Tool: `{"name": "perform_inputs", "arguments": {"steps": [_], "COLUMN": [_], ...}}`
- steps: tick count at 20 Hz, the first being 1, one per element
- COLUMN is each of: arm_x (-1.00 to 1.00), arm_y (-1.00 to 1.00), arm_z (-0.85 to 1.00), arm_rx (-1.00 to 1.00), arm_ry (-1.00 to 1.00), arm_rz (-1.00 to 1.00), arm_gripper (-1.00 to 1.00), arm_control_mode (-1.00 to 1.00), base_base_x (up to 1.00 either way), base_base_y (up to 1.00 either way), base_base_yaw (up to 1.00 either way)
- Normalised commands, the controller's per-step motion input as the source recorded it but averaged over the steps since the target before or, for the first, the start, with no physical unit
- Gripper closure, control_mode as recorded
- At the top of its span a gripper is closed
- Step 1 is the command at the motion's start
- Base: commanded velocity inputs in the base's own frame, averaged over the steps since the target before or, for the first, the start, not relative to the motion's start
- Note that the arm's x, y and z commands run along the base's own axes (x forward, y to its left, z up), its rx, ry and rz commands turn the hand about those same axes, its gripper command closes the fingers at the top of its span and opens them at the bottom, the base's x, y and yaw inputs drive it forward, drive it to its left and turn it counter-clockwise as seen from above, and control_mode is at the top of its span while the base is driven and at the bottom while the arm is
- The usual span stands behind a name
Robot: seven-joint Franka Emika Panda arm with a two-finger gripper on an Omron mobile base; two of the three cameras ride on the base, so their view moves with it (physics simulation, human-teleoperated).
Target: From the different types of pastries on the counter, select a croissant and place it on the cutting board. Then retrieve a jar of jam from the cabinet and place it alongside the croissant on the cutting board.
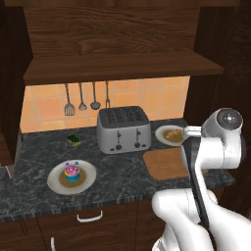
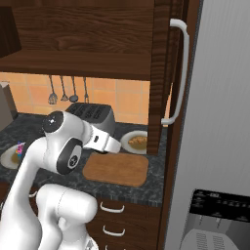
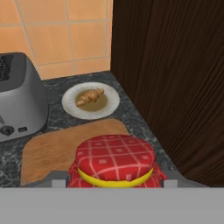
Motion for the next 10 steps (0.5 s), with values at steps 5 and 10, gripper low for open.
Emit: {"name": "perform_inputs", "arguments": {"steps": [5, 10], "arm_x": [0.0, 0.0], "arm_y": [-0.01, 0.0], "arm_z": [-1.0, -1.0], "arm_rx": [-0.08, -0.08], "arm_ry": [-0.12, -0.11], "arm_rz": [-0.19, -0.23], "arm_gripper": [1.0, 1.0], "arm_control_mode": [-1.0, -1.0], "base_base_x": [0.0, 0.0], "base_base_y": [0.0, 0.0], "base_base_yaw": [0.0, 0.0]}}
